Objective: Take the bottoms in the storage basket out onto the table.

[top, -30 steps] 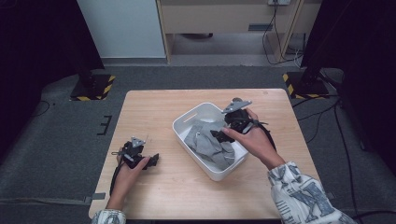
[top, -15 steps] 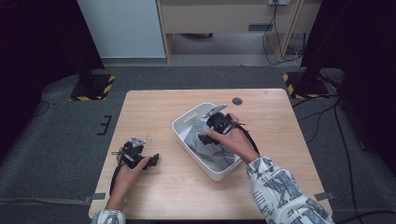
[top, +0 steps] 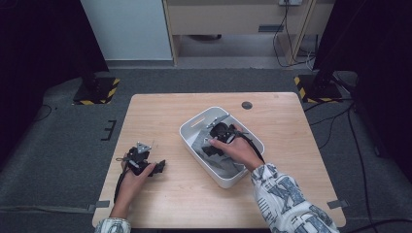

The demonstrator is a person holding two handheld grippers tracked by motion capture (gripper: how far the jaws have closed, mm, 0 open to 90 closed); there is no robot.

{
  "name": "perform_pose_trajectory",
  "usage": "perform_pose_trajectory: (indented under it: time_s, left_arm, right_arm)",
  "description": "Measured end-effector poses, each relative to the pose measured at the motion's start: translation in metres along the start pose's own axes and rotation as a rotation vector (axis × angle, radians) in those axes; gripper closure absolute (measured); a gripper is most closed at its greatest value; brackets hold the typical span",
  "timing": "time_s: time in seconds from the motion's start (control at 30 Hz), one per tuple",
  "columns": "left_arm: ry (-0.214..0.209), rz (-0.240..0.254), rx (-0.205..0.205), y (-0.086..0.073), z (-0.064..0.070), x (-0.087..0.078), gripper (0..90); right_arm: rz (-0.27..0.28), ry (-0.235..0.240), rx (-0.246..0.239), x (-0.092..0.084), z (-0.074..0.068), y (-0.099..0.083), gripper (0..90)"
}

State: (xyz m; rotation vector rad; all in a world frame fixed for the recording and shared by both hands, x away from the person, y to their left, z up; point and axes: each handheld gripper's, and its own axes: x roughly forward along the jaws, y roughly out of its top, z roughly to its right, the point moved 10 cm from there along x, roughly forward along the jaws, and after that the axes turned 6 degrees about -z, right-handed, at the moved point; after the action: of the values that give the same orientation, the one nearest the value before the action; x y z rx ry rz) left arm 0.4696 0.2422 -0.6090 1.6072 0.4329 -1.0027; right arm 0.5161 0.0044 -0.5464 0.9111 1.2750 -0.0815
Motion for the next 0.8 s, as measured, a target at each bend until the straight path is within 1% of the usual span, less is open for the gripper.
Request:
perform_pose_trajectory:
  time_s: [0.07, 0.1, 0.13, 0.2, 0.3, 0.33, 0.43, 0.53, 0.63, 0.7, 0.73, 0.77, 0.8]
  left_arm:
    - [0.0, 0.0, 0.0, 0.0, 0.0, 0.0, 0.0]
    - [-0.001, 0.0, 0.001, 0.0, 0.0, 0.0, 0.0]
    - [-0.001, 0.001, 0.001, 0.0, 0.0, 0.0, 0.0]
    - [-0.001, 0.0, 0.001, 0.0, 0.0, 0.0, 0.0]
    - [-0.002, 0.0, 0.002, 0.0, 0.0, 0.0, 0.0]
    - [-0.002, -0.001, 0.002, 0.0, 0.0, 0.0, 0.0]
    - [-0.002, 0.0, 0.004, 0.0, 0.0, 0.0, 0.0]
    - [-0.003, -0.001, 0.004, 0.0, 0.0, 0.0, 0.0]
    - [-0.003, -0.001, 0.004, 0.0, 0.0, 0.0, 0.0]
    - [-0.003, -0.001, 0.004, 0.0, 0.0, 0.0, 0.0]
    - [-0.003, 0.0, 0.004, 0.0, 0.0, 0.0, 0.0]
    - [-0.003, 0.0, 0.004, 0.0, 0.0, 0.0, 0.0]
    - [-0.003, 0.0, 0.004, 0.0, 0.0, 0.0, 0.0]
  right_arm:
    - [-0.015, -0.001, -0.021, 0.007, -0.002, -0.003, 0.5]
    - [-0.023, -0.01, -0.025, 0.011, -0.003, -0.004, 0.5]
    - [-0.031, -0.03, -0.042, 0.017, -0.005, -0.006, 0.5]
    - [-0.031, -0.034, -0.049, 0.019, -0.005, -0.006, 0.5]
    - [-0.037, -0.06, -0.066, 0.025, -0.004, -0.01, 0.1]
    - [-0.037, -0.06, -0.066, 0.025, -0.004, -0.01, 0.1]
    - [-0.045, -0.09, -0.098, 0.03, -0.001, -0.014, 0.1]
    - [-0.049, -0.096, -0.104, 0.032, 0.0, -0.016, 0.1]
    - [-0.05, -0.116, -0.106, 0.035, 0.001, -0.017, 0.1]
    - [-0.054, -0.117, -0.112, 0.037, 0.001, -0.018, 0.1]
    - [-0.056, -0.129, -0.113, 0.038, 0.002, -0.018, 0.1]
    - [-0.056, -0.129, -0.113, 0.038, 0.002, -0.018, 0.1]
    - [-0.063, -0.139, -0.115, 0.039, 0.003, -0.019, 0.2]
